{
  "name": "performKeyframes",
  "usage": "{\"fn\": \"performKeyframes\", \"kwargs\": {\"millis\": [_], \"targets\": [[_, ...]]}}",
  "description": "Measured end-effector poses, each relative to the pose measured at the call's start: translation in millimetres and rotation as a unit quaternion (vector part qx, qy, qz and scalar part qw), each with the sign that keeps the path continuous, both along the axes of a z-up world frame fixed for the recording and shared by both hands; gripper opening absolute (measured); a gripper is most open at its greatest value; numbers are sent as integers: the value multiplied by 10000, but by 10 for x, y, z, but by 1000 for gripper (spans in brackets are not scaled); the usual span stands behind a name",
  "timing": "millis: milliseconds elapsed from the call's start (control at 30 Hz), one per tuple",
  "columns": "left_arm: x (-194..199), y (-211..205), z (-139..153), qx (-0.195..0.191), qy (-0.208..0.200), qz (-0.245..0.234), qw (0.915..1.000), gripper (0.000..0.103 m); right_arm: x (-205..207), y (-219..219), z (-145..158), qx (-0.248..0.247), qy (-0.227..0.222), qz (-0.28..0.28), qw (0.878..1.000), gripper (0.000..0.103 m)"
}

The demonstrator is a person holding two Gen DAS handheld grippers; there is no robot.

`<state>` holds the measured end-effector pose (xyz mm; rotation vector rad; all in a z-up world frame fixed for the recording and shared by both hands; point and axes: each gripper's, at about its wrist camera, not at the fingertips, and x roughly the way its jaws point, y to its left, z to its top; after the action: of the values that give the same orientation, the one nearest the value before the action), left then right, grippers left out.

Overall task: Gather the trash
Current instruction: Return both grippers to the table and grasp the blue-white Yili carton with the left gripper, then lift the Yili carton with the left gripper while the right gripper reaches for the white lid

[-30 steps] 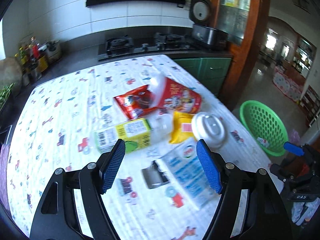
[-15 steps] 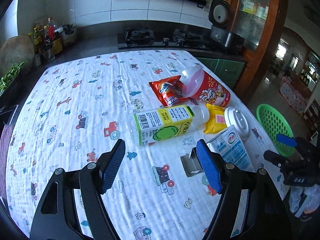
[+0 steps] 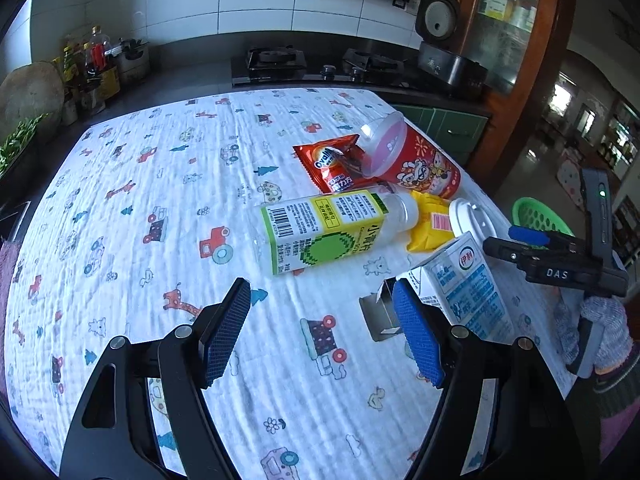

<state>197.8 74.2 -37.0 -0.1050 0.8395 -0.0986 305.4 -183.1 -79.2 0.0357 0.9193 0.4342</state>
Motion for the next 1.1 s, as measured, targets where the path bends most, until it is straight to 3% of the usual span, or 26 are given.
{"fn": "performKeyframes", "kwargs": {"millis": [400,533,633,1100], "targets": [[-31,-386,-88,-256,149,-274,9992,73,166,76,-129,-31,12,194,9998,91],[-22,-492,-120,-297,212,-323,9988,73,162,61,-124,56,-3,229,9997,76],[-24,-547,-117,-328,230,-343,9986,73,149,40,-107,58,-16,238,9997,76],[222,-901,-251,-578,630,133,9962,81,-160,-433,155,85,-382,-171,9991,76]]}}
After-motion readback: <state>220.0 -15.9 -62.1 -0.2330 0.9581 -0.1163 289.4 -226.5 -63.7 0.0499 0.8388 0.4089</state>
